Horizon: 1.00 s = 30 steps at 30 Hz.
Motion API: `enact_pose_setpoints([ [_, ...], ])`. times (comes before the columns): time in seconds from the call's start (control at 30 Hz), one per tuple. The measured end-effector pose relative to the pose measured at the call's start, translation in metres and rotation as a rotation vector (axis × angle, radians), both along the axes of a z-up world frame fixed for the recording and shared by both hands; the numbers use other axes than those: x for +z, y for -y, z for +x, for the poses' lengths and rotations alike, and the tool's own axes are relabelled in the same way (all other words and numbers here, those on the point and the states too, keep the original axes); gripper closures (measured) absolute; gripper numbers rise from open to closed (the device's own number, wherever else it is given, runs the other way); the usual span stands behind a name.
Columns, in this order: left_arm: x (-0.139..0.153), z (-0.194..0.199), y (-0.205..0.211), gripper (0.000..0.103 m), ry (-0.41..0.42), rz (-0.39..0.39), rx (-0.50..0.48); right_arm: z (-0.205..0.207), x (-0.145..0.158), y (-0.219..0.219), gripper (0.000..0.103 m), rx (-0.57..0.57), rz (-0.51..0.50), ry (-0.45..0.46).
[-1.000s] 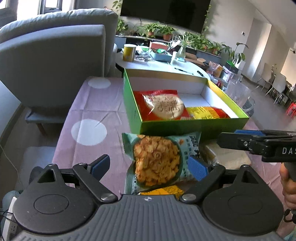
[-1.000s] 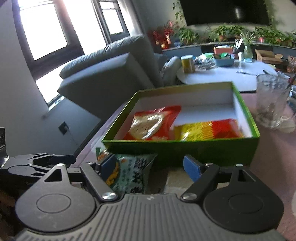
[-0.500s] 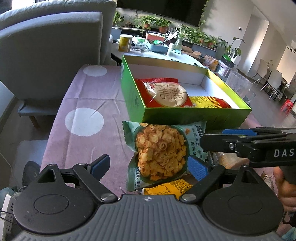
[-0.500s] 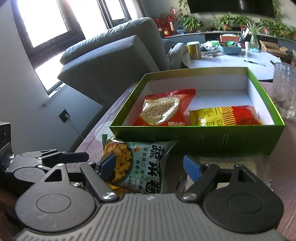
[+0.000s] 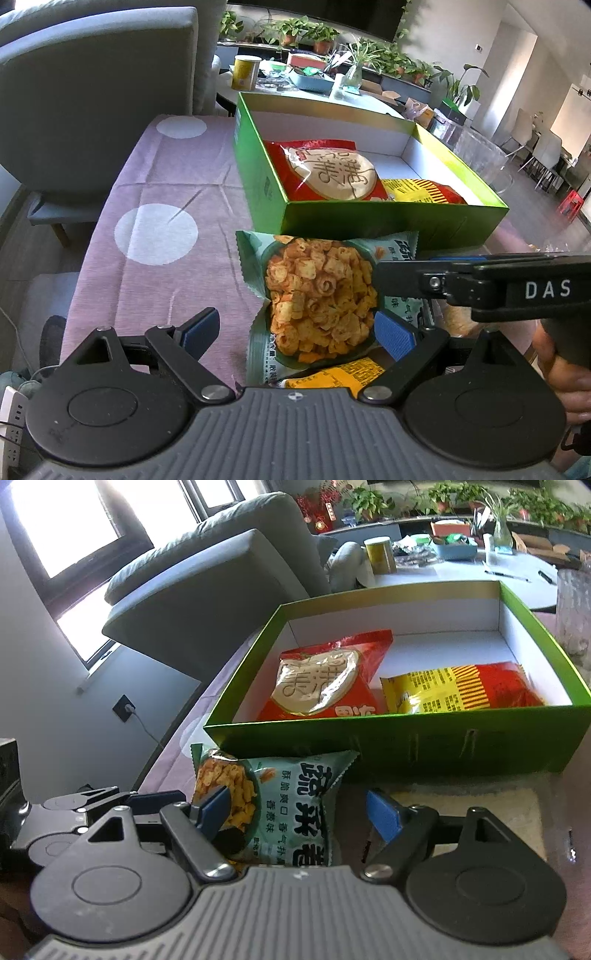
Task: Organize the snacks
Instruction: 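Grasp the green vegetable-cracker bag with the right gripper and lift it, then carry the cracker bag into the green box and release it on the others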
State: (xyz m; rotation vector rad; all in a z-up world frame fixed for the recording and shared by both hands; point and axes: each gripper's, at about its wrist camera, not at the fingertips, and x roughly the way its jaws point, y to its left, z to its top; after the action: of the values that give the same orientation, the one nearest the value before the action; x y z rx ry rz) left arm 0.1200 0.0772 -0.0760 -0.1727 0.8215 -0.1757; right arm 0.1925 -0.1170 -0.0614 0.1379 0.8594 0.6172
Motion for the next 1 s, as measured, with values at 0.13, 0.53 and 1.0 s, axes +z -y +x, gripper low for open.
enact_pose_setpoints([
  [0.13,-0.002,0.003,0.003,0.013,-0.004,-0.006,-0.010,0.004,-0.003,-0.001,0.038,0.007,0.016,-0.019],
  [0.53,0.008,-0.005,0.019,0.018,0.024,-0.001,-0.064,-0.003,-0.004,-0.008,0.038,0.074,0.013,0.007],
  [1.0,0.047,-0.022,0.037,0.018,0.132,0.034,-0.096,-0.021,0.026,0.009,0.038,0.044,0.040,0.126],
])
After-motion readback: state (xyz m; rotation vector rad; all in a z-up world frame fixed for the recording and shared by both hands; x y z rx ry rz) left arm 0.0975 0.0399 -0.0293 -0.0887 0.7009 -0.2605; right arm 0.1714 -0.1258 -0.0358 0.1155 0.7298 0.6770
